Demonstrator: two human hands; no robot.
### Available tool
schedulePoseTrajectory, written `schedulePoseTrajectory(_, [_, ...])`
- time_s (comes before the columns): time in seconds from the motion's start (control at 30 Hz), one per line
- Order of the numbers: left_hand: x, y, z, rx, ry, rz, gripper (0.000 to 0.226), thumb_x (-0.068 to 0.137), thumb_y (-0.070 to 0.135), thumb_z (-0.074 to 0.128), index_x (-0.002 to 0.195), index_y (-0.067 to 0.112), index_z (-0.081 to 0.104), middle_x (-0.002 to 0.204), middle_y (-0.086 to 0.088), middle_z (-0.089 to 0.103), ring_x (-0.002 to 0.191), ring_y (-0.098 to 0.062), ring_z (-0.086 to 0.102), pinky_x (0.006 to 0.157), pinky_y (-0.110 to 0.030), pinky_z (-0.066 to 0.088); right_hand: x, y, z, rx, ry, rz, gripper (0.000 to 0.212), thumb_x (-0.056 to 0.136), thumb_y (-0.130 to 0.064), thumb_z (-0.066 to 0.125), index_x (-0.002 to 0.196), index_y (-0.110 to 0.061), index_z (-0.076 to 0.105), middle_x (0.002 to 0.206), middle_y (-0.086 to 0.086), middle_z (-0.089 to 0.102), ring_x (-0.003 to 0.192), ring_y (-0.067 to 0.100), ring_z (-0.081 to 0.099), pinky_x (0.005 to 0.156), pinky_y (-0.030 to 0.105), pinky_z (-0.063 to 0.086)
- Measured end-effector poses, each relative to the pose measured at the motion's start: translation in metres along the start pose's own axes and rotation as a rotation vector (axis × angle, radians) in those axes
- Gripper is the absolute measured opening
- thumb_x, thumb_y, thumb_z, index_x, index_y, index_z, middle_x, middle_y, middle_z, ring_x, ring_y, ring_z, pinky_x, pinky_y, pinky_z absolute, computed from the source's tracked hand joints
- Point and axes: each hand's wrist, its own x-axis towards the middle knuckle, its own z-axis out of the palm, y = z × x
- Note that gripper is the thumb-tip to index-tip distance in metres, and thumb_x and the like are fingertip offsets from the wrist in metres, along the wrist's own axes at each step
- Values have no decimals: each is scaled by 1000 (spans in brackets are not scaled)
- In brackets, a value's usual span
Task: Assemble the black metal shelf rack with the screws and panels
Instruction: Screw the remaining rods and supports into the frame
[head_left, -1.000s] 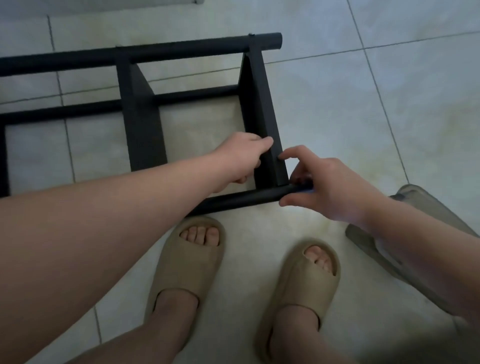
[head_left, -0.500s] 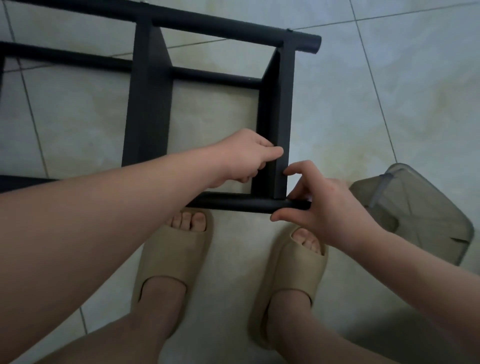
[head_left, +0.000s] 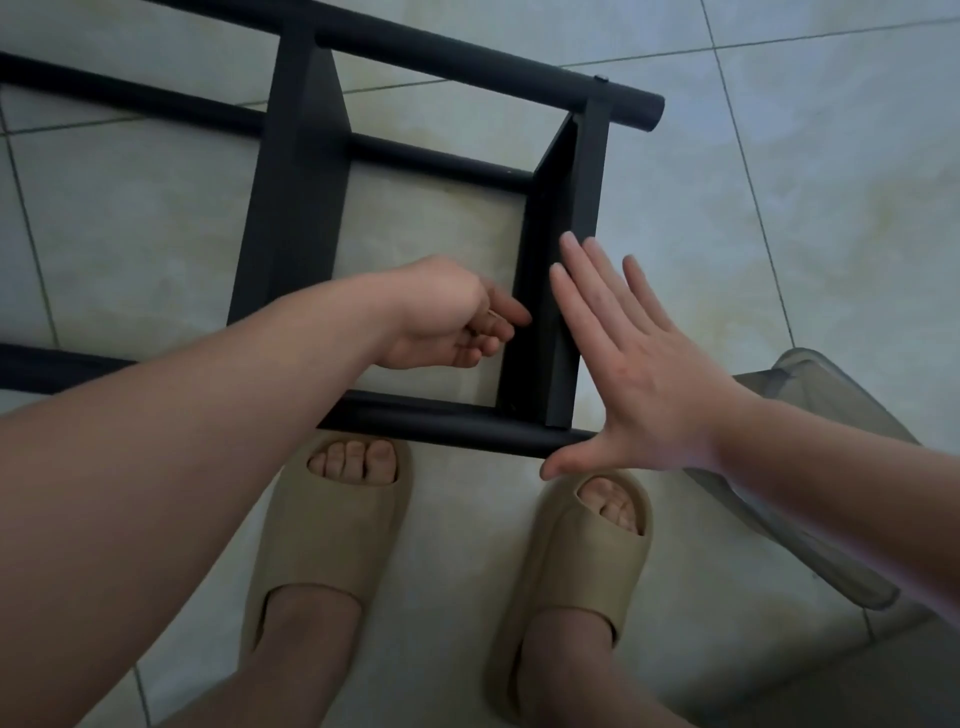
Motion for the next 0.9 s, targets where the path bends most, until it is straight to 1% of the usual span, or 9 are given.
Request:
schedulePoseTrajectory(0.1, [3,0,-9,-93,-84,-13,37,98,-9,34,109,10,64,94,-7,69,70,-10,67,64,-20,54,1,2,8,65,41,-16,143,70,-97,45,159,5,0,168,23,-9,156,38,-11,127,55,1])
schedulePoseTrajectory(0.17, [5,-2,-12,-147,-96,-3,34,100,-8,37,109,10,64,100,-8,73,76,-10,74,68,-20,57,2,3,11,71,54,-27,141,72,-97,43,159,6,2,168,24,-7,156,39,-9,127,56,3])
schedulePoseTrajectory(0.27, [6,-4,-16,-209,-110,3,33,100,-10,37,108,9,63,99,-8,75,86,-13,75,73,-21,59,2,4,12,68,56,-39,141,72,-96,44,159,6,3,168,24,-7,156,39,-9,126,57,5])
schedulePoseTrajectory(0.37, [4,-4,-19,-241,-161,-3,40,97,-16,32,107,7,64,99,-8,75,92,-15,75,74,-23,60,3,4,11,70,62,-34,141,71,-96,45,159,6,4,168,24,-6,156,38,-9,127,55,5])
schedulePoseTrajectory(0.43, [2,-4,-21,-226,-186,-3,42,96,-17,32,107,7,65,96,-6,77,95,-16,74,75,-23,60,3,4,12,64,64,-34,140,72,-96,42,159,6,4,168,24,-6,156,39,-9,127,55,6])
schedulePoseTrajectory(0.57, [0,-7,-22,-134,-203,0,37,100,-12,35,109,9,64,95,-4,78,95,-15,74,74,-23,59,4,5,14,57,78,-44,139,73,-97,40,159,7,5,168,24,-5,156,39,-8,126,57,8])
schedulePoseTrajectory(0.73, [0,-11,-22,-71,-218,-13,22,101,-5,44,114,7,58,100,-12,77,97,-20,74,72,-27,60,5,6,16,59,85,-53,140,73,-98,39,159,7,5,168,25,-5,156,39,-9,127,55,5])
schedulePoseTrajectory(0.83, [3,-11,-20,-38,-201,-13,14,100,3,52,114,6,56,98,-12,77,94,-20,75,68,-26,60,5,6,17,71,91,-56,139,73,-98,39,159,5,3,168,23,-7,156,38,-10,127,52,3])
schedulePoseTrajectory(0.9, [8,-12,-19,-4,-181,-8,13,98,7,59,111,6,59,95,-11,77,90,-19,75,66,-25,59,5,7,17,78,92,-61,138,73,-97,40,159,5,3,168,24,-6,156,39,-10,127,55,4])
